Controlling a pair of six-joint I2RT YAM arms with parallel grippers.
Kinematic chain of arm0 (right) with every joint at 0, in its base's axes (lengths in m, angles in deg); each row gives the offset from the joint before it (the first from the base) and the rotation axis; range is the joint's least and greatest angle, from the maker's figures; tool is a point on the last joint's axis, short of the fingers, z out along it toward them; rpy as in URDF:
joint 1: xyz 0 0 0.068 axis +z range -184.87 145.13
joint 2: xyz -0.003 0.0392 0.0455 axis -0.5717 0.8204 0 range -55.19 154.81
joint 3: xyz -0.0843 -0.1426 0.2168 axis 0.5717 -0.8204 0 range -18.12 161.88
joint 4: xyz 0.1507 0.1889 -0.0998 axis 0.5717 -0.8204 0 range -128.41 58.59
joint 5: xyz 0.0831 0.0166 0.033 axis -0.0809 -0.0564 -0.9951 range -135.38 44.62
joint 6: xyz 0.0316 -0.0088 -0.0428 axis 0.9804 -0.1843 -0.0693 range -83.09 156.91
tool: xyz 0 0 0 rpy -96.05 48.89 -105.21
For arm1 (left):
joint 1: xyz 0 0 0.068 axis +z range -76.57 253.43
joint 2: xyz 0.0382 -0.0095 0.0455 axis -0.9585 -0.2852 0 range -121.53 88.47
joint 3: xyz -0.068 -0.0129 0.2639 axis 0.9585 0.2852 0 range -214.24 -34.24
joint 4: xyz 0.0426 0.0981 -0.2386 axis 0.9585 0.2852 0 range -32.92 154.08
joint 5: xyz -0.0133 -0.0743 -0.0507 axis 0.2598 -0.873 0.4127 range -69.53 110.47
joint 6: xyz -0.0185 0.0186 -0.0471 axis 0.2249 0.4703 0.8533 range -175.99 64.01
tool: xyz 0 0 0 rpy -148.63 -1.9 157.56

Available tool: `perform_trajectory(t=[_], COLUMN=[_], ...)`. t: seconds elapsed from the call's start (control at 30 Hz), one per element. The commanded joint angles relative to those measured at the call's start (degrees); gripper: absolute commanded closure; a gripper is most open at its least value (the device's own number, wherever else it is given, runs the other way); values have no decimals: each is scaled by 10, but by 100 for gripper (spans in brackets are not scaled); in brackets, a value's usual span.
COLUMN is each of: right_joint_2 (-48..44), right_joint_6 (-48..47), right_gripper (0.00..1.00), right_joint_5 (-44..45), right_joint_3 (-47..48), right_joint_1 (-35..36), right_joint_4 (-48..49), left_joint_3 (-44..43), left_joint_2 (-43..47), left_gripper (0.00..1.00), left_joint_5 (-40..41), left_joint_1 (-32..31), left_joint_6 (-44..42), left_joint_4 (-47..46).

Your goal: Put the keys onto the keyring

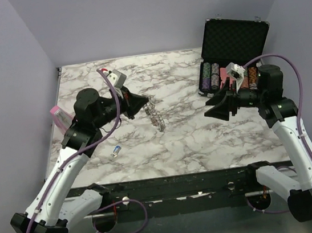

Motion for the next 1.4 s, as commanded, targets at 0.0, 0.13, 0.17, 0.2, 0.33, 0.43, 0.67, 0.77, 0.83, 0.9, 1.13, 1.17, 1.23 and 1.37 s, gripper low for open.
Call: perform_trajectory(t=[0.0,0.13,0.17,0.2,0.33,0.43,0.67,0.77,0.83,0.9,1.13,1.17,1.23,1.37], right_joint_2=[-14,-16,-17,-19,-29,-29,-6,3,10,14,28,29,33,41], right_joint_6=[9,9,9,9,8,8,-5,-18,-25,-30,-35,-35,-36,-38], right_gripper=[34,34,34,34,34,34,34,34,34,34,34,34,34,34], right_joint_5=[5,4,3,2,1,-5,-25,-25,-25,-27,-38,-38,-39,-37], right_joint_3=[-18,-21,-23,-26,-41,-46,-36,-30,-27,-27,-17,-16,-16,-15], right_joint_1=[-8,-9,-9,-9,-10,-10,-10,-10,-10,-10,-10,-11,-10,-10], right_joint_4=[26,32,35,38,52,57,49,38,32,29,18,18,16,16], left_joint_3=[-60,-91,-105,-119,-173,-211,-327,-397,-445,-489,-643,-657,-679,-720], left_joint_2=[-25,-49,-58,-73,-129,-175,-302,-363,-406,-450,-575,-588,-610,-653], left_gripper=[100,100,100,100,100,100,100,100,100,100,100,100,100,100], left_joint_5=[-24,-25,-26,-29,-12,-6,18,37,45,58,113,119,122,114], left_joint_1=[44,80,92,102,128,147,192,203,209,211,229,233,240,257], left_joint_6=[-11,-8,-6,-4,-1,2,15,21,31,35,57,60,68,106], left_joint_4=[61,81,85,94,124,135,150,166,173,187,234,237,236,241])
